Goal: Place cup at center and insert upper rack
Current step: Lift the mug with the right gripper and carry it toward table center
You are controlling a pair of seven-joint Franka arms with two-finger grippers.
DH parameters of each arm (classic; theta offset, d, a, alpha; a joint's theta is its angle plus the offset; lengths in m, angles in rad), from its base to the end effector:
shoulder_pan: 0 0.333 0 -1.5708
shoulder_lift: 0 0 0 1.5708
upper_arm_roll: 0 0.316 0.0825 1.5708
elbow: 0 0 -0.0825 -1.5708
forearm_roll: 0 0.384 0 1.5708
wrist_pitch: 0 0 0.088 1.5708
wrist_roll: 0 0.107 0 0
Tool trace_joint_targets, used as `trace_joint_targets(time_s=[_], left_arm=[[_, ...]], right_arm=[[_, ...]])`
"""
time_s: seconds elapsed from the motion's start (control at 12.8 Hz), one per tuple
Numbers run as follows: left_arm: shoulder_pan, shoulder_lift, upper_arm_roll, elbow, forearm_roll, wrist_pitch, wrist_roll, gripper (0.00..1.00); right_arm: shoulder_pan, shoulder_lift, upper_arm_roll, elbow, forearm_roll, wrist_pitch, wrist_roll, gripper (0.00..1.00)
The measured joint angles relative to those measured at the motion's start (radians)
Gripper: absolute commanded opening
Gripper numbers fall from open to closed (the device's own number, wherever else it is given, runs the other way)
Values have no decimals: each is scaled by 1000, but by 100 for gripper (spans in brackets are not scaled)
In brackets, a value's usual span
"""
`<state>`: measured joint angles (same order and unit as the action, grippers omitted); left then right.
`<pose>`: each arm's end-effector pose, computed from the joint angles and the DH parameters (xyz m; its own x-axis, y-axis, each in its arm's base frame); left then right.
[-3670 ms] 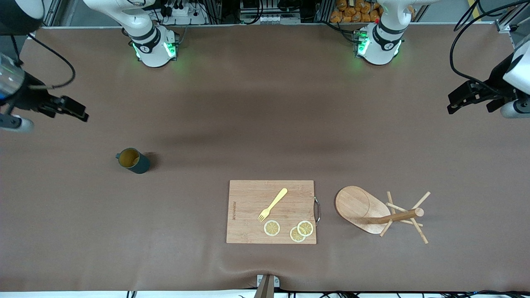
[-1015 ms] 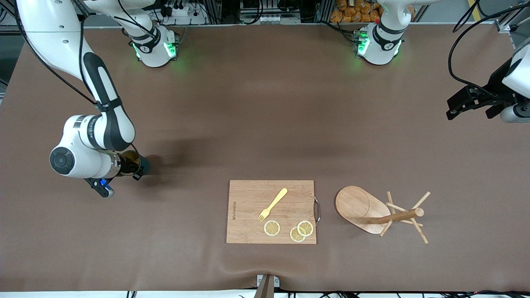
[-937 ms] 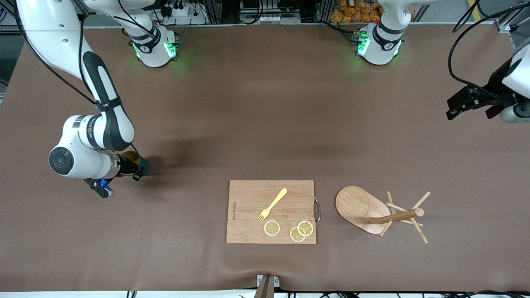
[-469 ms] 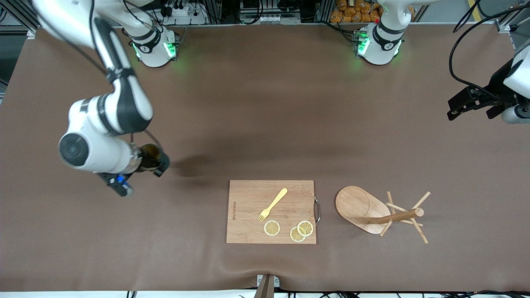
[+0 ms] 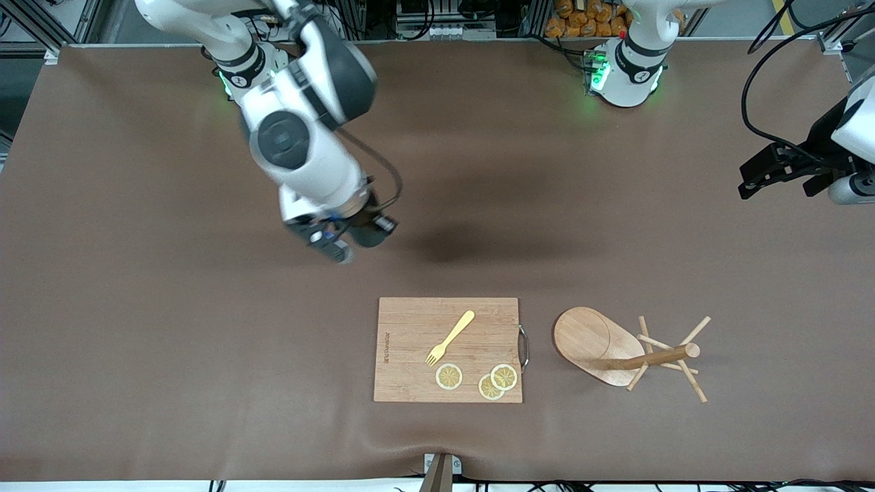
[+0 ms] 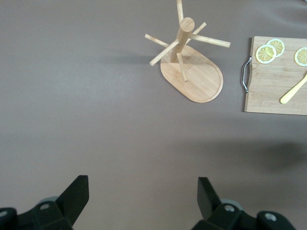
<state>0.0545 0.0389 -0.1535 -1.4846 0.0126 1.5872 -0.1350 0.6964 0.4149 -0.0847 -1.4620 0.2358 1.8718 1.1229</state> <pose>0.5664 -0.0530 0.6452 0.9973 0.0365 0.0644 0.0364 -0.9993 0.0020 0.5428 0.4132 0.4467 0.8300 -0.5297 -0.1749 -0.5475 -0.8336 -0.0738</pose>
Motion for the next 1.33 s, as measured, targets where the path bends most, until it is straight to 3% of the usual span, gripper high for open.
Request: trace_joint_targets(time_s=[0.47, 0.7, 0.94, 1.17, 1.25, 1.33], left_arm=[[-1, 0, -1, 0, 0, -17, 0, 100], [-1, 0, -1, -5, 0, -23, 0, 100], [-4, 12, -2, -10, 0, -23, 0, 100], [-19, 44, -4, -10, 0, -19, 0, 100], [-28, 57, -4, -10, 0, -13, 0, 100], [-38, 68, -4, -10, 0, -8, 0, 100]], right_arm=[[222, 147, -2, 144, -1, 12, 139, 0], [305, 270, -3, 229, -1, 106, 253, 0], [346, 373, -4, 257, -1, 218, 311, 0], [359, 438, 6, 272, 0, 247, 353, 1], [362, 449, 10, 275, 0, 255, 364, 9], [364, 455, 11, 277, 0, 258, 369, 27]])
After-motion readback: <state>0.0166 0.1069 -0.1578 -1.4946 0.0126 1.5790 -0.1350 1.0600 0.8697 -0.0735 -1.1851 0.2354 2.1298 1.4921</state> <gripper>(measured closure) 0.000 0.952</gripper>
